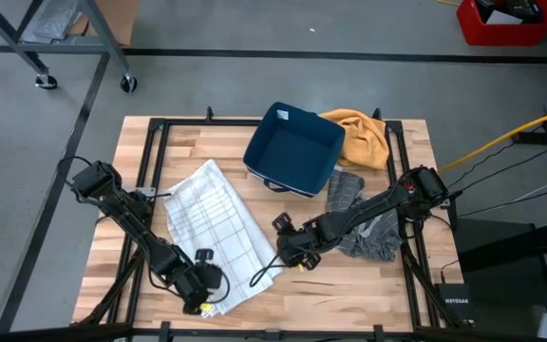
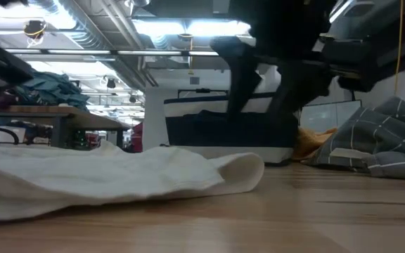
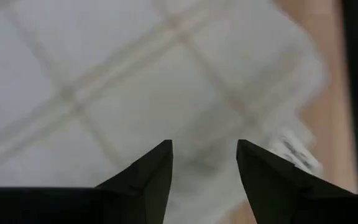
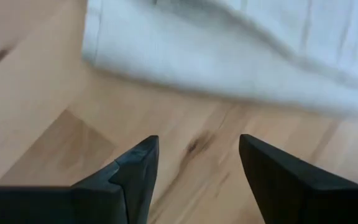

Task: Fold towel
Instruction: Fold the white patterned towel

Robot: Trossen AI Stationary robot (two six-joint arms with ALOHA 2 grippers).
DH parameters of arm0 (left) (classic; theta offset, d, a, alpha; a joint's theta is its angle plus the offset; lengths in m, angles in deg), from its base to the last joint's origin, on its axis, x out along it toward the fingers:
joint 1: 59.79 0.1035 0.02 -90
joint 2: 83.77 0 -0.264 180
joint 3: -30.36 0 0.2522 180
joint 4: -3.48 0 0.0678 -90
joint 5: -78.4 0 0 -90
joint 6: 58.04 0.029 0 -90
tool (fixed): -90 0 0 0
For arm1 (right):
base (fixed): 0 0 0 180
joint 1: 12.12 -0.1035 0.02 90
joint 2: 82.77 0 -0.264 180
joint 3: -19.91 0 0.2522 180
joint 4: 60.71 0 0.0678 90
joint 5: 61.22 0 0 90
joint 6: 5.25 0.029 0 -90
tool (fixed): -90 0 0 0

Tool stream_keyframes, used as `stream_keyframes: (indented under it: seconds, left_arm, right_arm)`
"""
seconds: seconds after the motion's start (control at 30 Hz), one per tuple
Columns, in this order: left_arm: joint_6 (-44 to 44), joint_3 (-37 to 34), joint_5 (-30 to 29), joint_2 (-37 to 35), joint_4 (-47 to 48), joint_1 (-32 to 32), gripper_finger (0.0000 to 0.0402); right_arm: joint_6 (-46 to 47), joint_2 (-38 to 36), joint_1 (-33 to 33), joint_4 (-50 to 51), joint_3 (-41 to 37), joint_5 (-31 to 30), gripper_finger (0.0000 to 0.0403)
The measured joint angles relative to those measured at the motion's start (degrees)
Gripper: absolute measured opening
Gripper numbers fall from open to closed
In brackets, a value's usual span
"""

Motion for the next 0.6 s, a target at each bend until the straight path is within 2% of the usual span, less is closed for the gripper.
stream_keyframes:
  seconds: [0.2,0.33,0.6]
  left_arm:
    - [1.3,0.6,0.3,0.0,0.1,-1.9,0.0172]
    - [4.2,0.6,-0.2,0.1,0.3,-3.2,0.0172]
    - [10.6,0.6,-4.0,0.1,5.8,-4.2,0.0172]
  right_arm:
    - [-9.9,0.0,0.0,-3.1,0.0,2.0,0.0229]
    - [-12.0,0.4,0.0,-2.7,0.0,4.4,0.0229]
    - [-15.1,5.4,-0.4,-3.3,0.0,5.2,0.0229]
